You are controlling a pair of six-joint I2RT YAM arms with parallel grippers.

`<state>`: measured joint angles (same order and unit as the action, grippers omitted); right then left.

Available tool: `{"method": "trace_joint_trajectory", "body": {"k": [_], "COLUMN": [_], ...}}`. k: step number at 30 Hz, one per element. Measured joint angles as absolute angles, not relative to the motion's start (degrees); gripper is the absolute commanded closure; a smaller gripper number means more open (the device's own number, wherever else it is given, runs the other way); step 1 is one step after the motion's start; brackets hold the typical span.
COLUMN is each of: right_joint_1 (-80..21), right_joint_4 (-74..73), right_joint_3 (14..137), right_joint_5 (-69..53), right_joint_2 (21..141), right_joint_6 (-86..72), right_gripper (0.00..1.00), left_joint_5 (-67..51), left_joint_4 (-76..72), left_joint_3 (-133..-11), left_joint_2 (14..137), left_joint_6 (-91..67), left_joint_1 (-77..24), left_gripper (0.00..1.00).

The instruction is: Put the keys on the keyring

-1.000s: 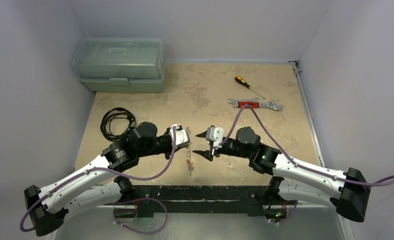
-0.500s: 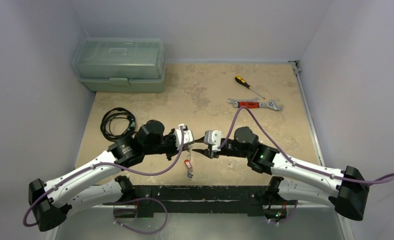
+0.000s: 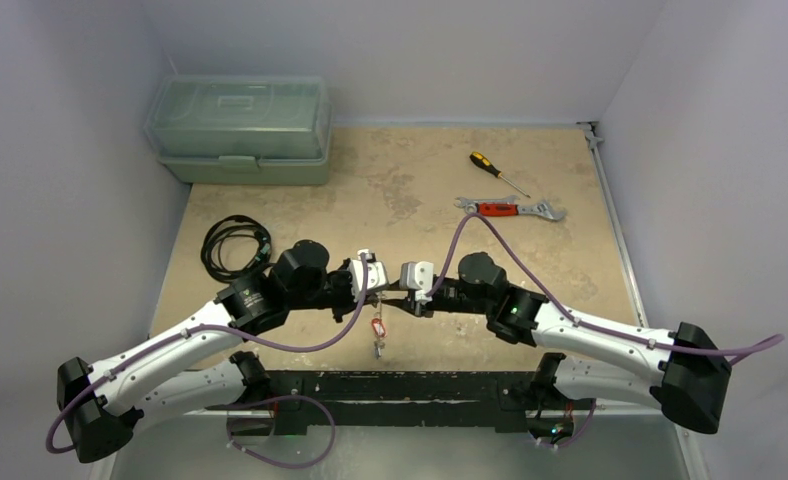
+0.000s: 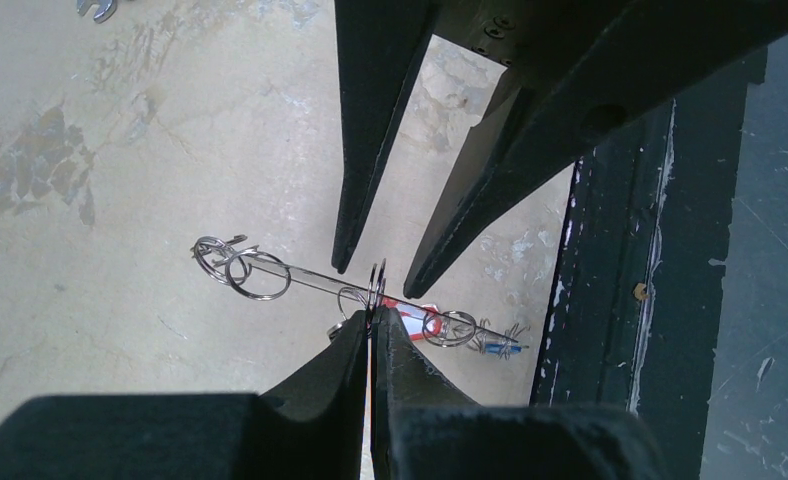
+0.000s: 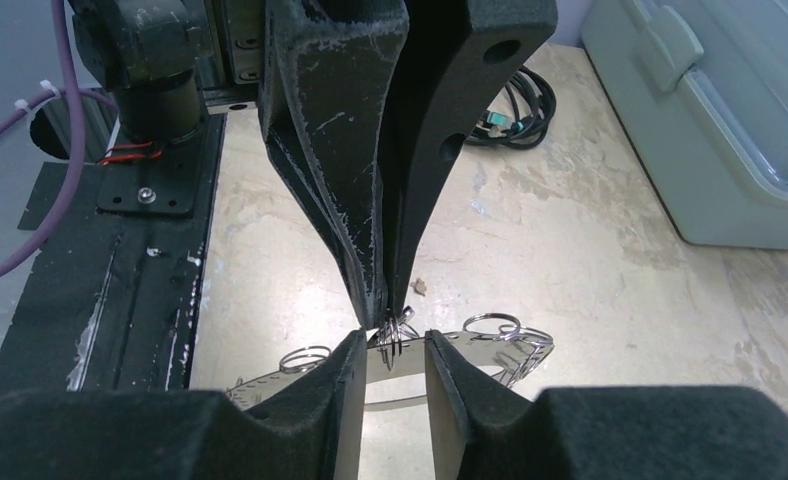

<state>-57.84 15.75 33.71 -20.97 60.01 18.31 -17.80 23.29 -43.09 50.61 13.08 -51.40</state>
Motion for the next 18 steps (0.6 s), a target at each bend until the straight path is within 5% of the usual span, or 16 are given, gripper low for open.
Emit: {"method": "trace_joint_trajectory", "body": {"k": [9, 18], "right_joint_1": [-57.84, -57.84], "right_joint_4": [17.10, 17.58], "right_joint_3": [33.71, 33.71], "right_joint_5": [-20.97, -20.95], "right_joint_2": [60.75, 62.30], "right_joint_6": [18.31, 18.44], "right_gripper": [0.74, 0.95], "left_joint_5": [-18.28, -18.68], "left_joint_4": [23.29, 23.27], "left_joint_3": [-43.09, -43.09], "left_joint_2": [50.61, 50.61], "left_joint_6": [13.08, 13.08], "left_joint_1": [-51.40, -51.40], "left_gripper": [1.00, 1.00]}}
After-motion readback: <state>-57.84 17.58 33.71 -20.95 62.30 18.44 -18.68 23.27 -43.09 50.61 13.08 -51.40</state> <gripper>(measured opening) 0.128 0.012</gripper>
